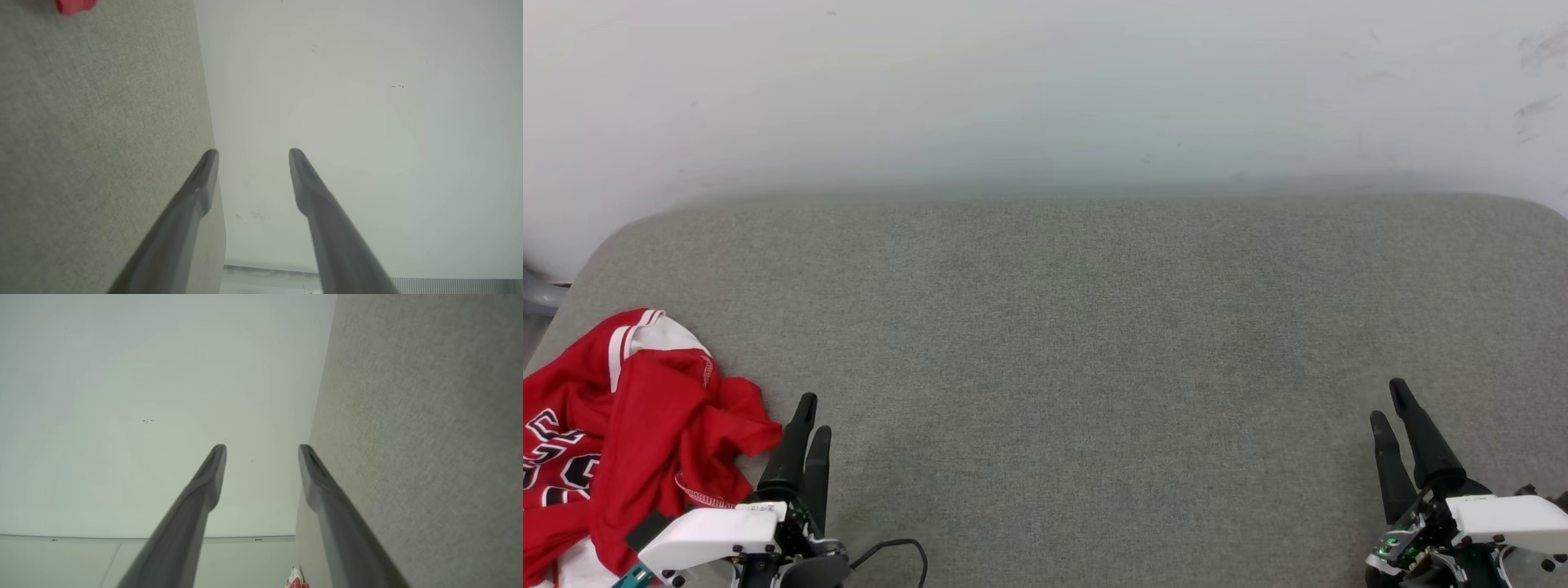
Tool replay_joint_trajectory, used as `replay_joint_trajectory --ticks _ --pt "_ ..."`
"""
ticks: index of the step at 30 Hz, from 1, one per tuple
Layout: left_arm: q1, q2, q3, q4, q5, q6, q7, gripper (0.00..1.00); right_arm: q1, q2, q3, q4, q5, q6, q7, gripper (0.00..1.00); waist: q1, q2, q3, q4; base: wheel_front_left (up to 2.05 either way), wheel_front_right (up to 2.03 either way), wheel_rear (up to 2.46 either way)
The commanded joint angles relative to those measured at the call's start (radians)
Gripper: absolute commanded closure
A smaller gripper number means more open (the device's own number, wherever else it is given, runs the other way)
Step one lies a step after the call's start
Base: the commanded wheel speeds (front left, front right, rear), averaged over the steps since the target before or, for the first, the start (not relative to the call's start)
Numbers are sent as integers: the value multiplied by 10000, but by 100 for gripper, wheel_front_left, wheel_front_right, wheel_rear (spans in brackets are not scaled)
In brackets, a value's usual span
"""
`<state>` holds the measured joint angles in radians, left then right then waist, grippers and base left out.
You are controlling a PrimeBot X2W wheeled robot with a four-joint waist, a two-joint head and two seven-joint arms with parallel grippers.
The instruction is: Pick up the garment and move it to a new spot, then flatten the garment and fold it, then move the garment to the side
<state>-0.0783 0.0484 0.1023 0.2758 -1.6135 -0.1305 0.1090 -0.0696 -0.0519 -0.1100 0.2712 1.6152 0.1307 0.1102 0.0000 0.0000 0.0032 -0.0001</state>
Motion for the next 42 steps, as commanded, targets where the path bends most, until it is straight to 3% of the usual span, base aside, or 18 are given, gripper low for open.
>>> replay_joint_trajectory --ticks 1,15,24,30,42 --pt "-212 12 -98 -240 33 -2 -85 0 -184 -3 63 -252 -71 0 -45 0 1 0 1 -2 0 0 0" --pt "-280 15 -799 -1121 347 -2 -789 0 4 -73 496 -1097 -416 0 -711 0 1 0 -10 -5 0 0 0" --pt "-203 16 -1080 -1575 1262 -2 -1169 0 98 -249 702 -1470 -1160 0 -1160 0 1 0 -28 -1 0 0 0" --pt "-144 17 -1210 -1661 2356 -2 -1405 0 139 -349 767 -1581 -2224 0 -1412 0 1 0 -40 -7 0 0 0" --pt "-87 18 -1304 -1757 5202 -3 -1831 0 234 -346 681 -1796 -5436 0 -1709 0 1 0 -91 1 0 0 0"
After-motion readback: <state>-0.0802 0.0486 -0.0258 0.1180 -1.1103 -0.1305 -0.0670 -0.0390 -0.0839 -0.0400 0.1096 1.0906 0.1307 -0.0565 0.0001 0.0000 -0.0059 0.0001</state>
